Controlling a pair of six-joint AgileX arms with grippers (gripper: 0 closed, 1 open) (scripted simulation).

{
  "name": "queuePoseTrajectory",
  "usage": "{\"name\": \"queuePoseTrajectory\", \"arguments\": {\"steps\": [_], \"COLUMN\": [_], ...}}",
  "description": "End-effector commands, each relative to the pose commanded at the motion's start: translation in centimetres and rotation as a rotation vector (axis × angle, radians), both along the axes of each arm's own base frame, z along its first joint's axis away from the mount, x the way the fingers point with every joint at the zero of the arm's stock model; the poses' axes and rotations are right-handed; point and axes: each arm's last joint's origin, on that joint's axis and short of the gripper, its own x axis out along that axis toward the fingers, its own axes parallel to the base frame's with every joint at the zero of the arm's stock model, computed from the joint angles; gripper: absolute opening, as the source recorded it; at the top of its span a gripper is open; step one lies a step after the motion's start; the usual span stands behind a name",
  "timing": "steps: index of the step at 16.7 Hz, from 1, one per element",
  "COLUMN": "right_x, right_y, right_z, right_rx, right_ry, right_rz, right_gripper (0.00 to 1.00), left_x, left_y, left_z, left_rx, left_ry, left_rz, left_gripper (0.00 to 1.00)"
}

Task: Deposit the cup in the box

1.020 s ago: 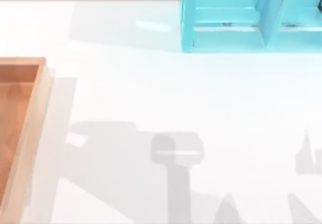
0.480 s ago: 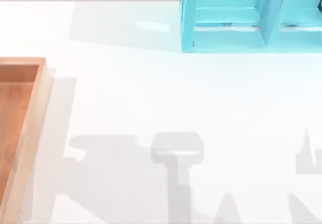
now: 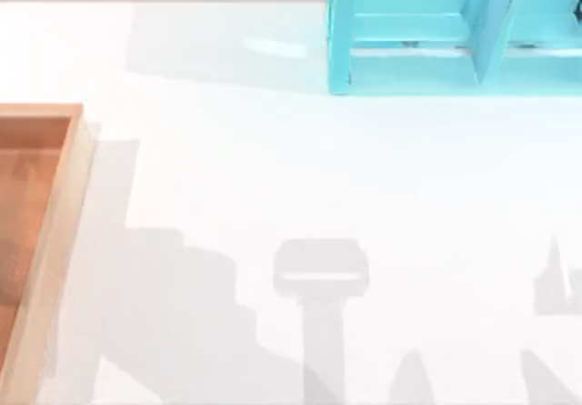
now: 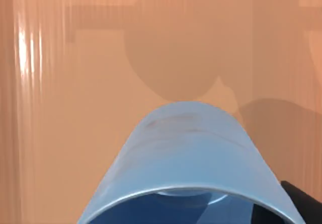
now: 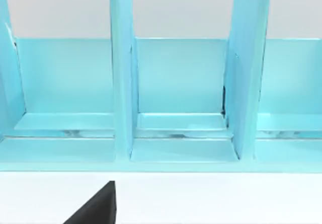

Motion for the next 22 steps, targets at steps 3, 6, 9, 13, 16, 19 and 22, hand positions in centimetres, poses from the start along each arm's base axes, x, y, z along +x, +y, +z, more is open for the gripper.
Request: {"name": "queuePoseTrajectory", "arguments": {"steps": [3,6,9,13,16,19,22], "right_x": [0.00,0.00,0.00,0.00,0.00,0.00,0.00], "right_y": [0.00,0.00,0.00,0.00,0.00,0.00,0.00], "right_z": [0.00,0.00,0.00,0.00,0.00,0.00,0.00], "right_rx": [0.000,0.000,0.000,0.000,0.000,0.000,0.000], "right_ry": [0.000,0.000,0.000,0.000,0.000,0.000,0.000], "right_rz": [0.000,0.000,0.000,0.000,0.000,0.000,0.000], "right_gripper": [1.00,1.00,1.00,1.00,1.00,1.00,1.00], "left_x": [0.00,0.00,0.00,0.00,0.00,0.00,0.00], "left_y": [0.03,0.03,0.03,0.03,0.03,0.03,0.03], "left_z": [-0.27,-0.27,-0.27,-0.27,-0.27,-0.27,-0.27], "left_rx": [-0.001,-0.001,-0.001,-0.001,-0.001,-0.001,-0.001], "left_ry": [0.003,0.003,0.003,0.003,0.003,0.003,0.003], "left_rz": [0.000,0.000,0.000,0.000,0.000,0.000,0.000], "left_gripper": [0.00,0.15,0.38,0.68,0.90,1.00,1.00]}}
